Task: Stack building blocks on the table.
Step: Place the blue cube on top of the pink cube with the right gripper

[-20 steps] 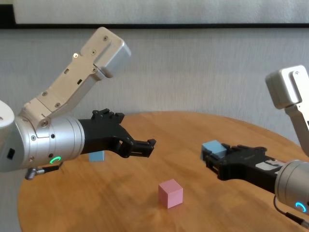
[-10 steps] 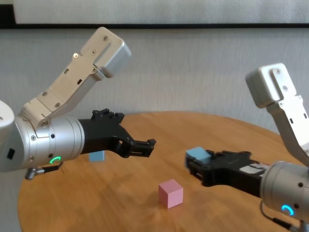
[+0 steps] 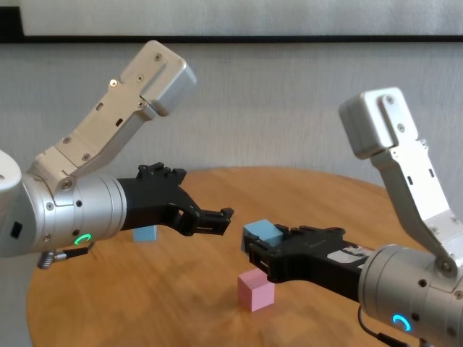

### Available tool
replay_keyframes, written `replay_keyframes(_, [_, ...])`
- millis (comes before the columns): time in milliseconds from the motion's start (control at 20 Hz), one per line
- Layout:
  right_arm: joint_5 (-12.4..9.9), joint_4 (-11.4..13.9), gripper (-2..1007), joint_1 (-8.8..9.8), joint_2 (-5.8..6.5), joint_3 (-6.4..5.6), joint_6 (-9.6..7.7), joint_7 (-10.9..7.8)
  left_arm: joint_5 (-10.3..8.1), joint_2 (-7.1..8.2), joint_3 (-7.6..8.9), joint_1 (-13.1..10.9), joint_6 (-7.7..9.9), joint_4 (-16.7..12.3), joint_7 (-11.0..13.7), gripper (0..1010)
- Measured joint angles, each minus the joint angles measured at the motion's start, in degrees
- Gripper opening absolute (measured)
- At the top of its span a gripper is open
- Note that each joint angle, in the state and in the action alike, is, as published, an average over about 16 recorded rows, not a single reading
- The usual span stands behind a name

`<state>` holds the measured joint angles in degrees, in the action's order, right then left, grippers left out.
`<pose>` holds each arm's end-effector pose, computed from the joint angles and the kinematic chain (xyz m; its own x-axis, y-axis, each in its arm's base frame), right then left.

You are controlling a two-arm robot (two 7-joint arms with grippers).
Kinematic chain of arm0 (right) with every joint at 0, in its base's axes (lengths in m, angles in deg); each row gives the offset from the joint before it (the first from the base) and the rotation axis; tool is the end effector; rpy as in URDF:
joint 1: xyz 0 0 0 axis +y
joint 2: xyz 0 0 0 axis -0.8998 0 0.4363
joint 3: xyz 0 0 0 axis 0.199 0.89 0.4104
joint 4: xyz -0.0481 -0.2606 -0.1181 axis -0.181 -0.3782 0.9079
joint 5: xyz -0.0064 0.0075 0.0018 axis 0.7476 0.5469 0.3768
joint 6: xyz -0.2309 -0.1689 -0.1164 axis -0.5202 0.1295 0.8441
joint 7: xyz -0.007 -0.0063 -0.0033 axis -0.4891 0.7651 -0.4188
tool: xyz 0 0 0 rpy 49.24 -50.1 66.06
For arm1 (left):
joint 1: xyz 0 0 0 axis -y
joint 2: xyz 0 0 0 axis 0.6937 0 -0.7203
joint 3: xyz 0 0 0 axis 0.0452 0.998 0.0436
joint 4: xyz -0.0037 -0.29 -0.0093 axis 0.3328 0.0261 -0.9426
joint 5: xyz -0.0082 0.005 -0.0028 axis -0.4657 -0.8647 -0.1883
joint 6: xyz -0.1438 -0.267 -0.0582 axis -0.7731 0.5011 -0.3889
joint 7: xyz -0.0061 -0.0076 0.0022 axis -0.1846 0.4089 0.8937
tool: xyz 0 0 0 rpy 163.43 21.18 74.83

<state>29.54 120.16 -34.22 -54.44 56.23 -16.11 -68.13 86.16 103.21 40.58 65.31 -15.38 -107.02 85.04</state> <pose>0.3489 0.0712 -0.3109 0.5683 -0.8224 0.0245 0.8023 0.5473 -0.2380 0.4010 -0.0267 -0.2625 0.5930 0.7153 0.3697 -0.8052 0.5278 0.2703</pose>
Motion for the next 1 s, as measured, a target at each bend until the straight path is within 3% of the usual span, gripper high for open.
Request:
replay_keyframes(350, [1.3,-1.8,362,-0.59,-0.69,0.68,1.31,0.21,0.0,0.0,0.0,0.0,0.0,0.0,0.0,1000])
replay_keyframes(1000, [3.9,-4.1,362,-1.25,-1.36,0.68,2.56,0.69,0.0,0.0,0.0,0.0,0.0,0.0,0.0,1000])
